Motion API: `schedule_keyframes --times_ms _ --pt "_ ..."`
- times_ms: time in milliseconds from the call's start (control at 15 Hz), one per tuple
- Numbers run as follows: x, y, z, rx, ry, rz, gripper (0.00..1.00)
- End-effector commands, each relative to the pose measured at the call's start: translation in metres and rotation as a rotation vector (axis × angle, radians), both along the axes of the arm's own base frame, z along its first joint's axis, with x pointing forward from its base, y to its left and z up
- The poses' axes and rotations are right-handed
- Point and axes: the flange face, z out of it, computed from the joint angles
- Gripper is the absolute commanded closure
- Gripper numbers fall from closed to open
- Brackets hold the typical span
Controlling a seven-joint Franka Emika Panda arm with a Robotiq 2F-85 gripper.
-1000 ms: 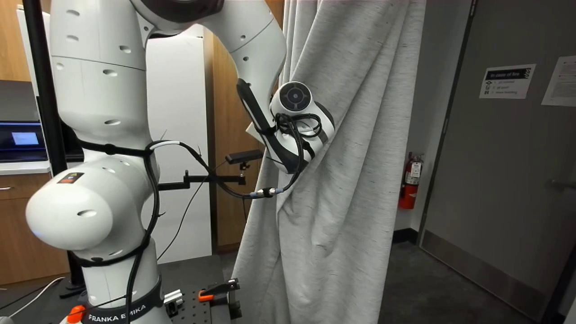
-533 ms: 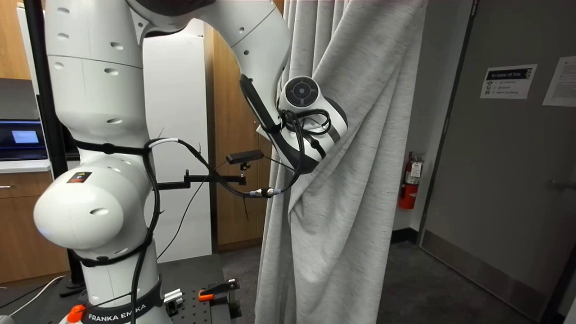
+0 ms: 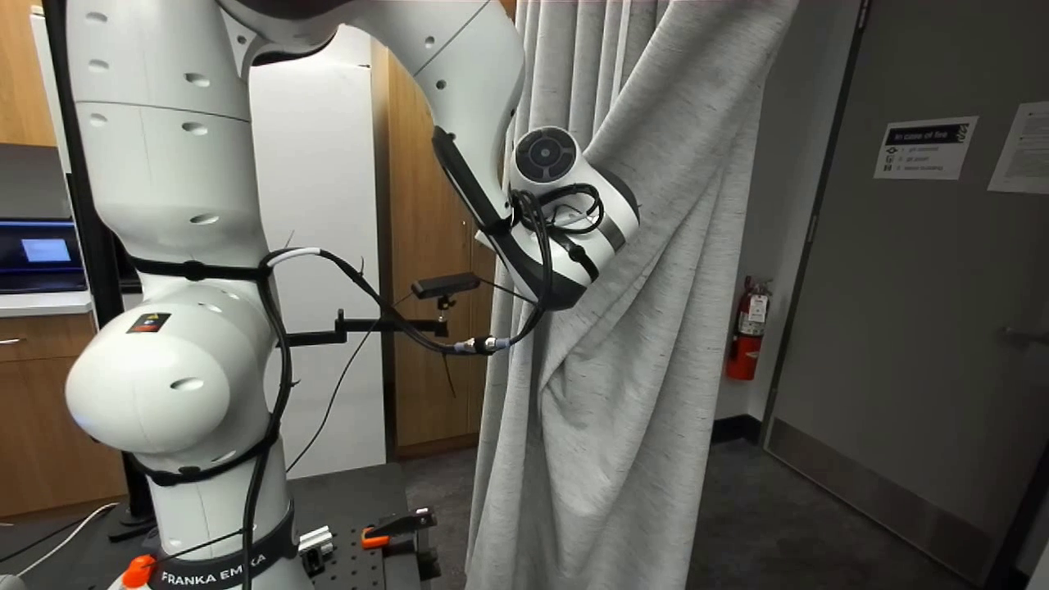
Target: Slide the curtain to the left
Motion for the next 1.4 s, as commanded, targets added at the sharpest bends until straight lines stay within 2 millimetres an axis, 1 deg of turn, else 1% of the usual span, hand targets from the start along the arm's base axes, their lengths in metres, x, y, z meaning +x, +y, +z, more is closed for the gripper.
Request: schedule_keyframes --times_ms 0,200,267,333,400,467,600,800,867,933,1067,1200,1333 --pt "-0.004 -0.003 0.014 -0.067 -0.027 -0.080 1.00" --pt "-0.003 -0.003 0.014 -0.118 -0.029 -0.152 1.00" --pt "-0.030 0.050 0.008 -0.147 -0.036 -0.169 1.00" --pt "-0.030 0.061 0.005 -0.173 -0.035 -0.193 1.00" --pt "-0.036 0.080 0.002 -0.195 -0.034 -0.213 1.00" --pt "-0.044 0.104 -0.001 -0.216 -0.028 -0.225 1.00" --pt "-0.066 0.161 -0.006 -0.257 -0.020 -0.232 1.00" --pt "-0.103 0.239 -0.005 -0.291 -0.006 -0.233 1.00" --pt "-0.115 0.261 -0.003 -0.312 -0.001 -0.226 1.00" --pt "-0.125 0.282 0.010 -0.291 -0.010 -0.243 1.00" --pt "-0.148 0.320 0.023 -0.299 -0.028 -0.252 1.00" --pt "-0.169 0.353 0.034 -0.297 -0.043 -0.276 1.00" --pt "-0.188 0.381 0.040 -0.301 -0.058 -0.300 1.00"
